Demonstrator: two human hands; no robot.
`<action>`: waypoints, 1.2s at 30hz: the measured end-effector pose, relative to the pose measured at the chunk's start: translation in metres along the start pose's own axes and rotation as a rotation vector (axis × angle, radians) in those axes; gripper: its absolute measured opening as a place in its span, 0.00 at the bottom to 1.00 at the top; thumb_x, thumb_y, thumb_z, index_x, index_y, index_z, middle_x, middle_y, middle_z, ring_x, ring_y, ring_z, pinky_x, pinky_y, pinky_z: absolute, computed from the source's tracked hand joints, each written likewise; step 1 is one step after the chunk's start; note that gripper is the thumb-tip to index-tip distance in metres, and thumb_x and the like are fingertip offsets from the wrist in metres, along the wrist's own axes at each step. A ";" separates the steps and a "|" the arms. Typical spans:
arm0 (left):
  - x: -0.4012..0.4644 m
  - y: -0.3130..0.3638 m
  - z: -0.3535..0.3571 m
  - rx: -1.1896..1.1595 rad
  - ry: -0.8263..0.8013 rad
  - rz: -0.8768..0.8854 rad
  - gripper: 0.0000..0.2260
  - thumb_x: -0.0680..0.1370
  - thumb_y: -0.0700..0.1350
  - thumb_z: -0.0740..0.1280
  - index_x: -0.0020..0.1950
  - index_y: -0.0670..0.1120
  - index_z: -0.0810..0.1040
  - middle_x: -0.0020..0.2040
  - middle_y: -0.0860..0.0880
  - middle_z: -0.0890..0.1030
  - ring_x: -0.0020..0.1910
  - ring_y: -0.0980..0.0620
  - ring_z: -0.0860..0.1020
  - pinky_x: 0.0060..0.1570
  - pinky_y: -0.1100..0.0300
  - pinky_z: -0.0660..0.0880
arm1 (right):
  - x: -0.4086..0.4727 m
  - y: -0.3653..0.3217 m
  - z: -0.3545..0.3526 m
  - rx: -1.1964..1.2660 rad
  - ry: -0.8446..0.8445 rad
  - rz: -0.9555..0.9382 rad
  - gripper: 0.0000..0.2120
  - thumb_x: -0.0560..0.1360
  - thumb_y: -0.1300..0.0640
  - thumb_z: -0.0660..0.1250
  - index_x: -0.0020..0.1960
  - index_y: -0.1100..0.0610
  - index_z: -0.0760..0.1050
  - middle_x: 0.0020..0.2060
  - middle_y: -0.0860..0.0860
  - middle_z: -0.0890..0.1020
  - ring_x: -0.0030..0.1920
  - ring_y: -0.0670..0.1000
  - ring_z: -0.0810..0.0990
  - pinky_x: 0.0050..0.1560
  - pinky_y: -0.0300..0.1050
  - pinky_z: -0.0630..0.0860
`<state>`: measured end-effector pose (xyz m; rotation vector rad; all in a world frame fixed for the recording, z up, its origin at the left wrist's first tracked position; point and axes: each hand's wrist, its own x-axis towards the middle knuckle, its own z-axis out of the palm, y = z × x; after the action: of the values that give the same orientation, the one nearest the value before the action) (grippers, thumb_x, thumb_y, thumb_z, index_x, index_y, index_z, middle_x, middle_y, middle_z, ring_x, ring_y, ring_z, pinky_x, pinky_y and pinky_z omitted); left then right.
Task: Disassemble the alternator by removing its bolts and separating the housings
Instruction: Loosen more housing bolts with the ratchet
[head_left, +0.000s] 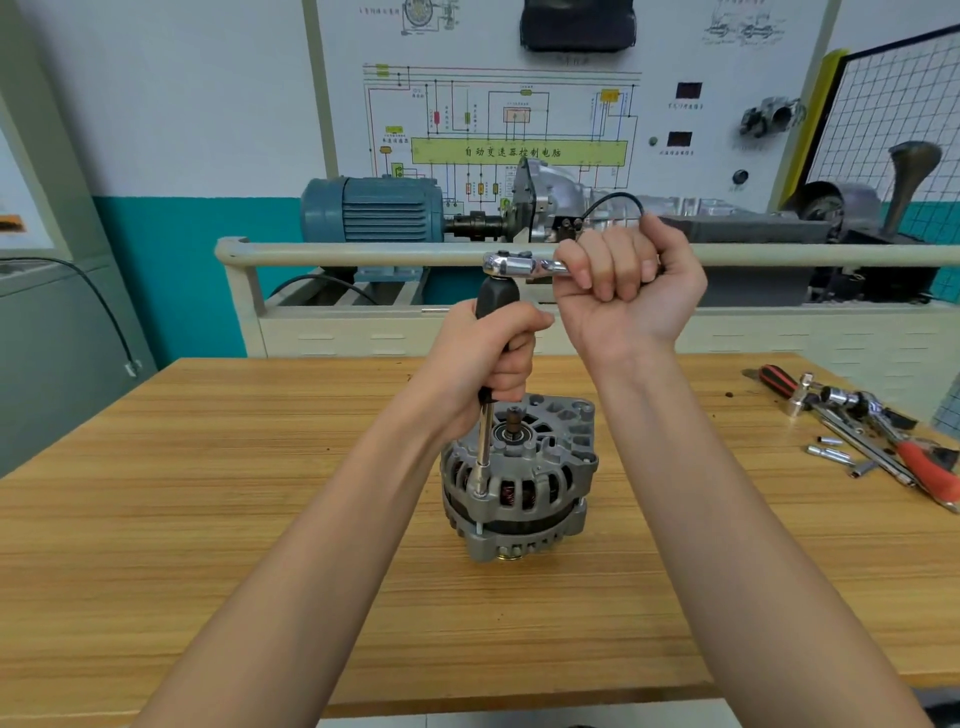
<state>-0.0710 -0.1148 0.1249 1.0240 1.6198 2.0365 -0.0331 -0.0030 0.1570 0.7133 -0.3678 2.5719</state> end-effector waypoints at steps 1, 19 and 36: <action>0.000 -0.001 -0.001 -0.012 0.000 0.000 0.19 0.78 0.37 0.61 0.30 0.47 0.58 0.21 0.53 0.57 0.18 0.56 0.53 0.22 0.68 0.54 | 0.002 0.000 -0.001 0.001 0.008 0.012 0.20 0.69 0.61 0.57 0.19 0.55 0.60 0.15 0.48 0.58 0.18 0.47 0.54 0.24 0.38 0.57; 0.001 0.001 0.005 -0.142 -0.003 -0.012 0.23 0.78 0.35 0.58 0.25 0.49 0.57 0.19 0.53 0.57 0.17 0.57 0.53 0.23 0.69 0.51 | 0.012 0.008 0.011 -0.043 0.038 0.080 0.20 0.69 0.61 0.56 0.19 0.55 0.60 0.14 0.48 0.58 0.16 0.46 0.54 0.20 0.38 0.55; -0.003 0.009 0.034 0.121 0.104 -0.013 0.19 0.76 0.33 0.61 0.27 0.47 0.61 0.18 0.53 0.62 0.17 0.55 0.56 0.21 0.69 0.56 | -0.051 0.008 0.023 -0.623 -0.439 -0.570 0.18 0.68 0.64 0.58 0.25 0.54 0.55 0.19 0.47 0.59 0.21 0.42 0.61 0.30 0.37 0.59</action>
<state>-0.0432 -0.0959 0.1356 0.9594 1.8176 2.0356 0.0123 -0.0355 0.1473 0.9574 -0.9018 1.6240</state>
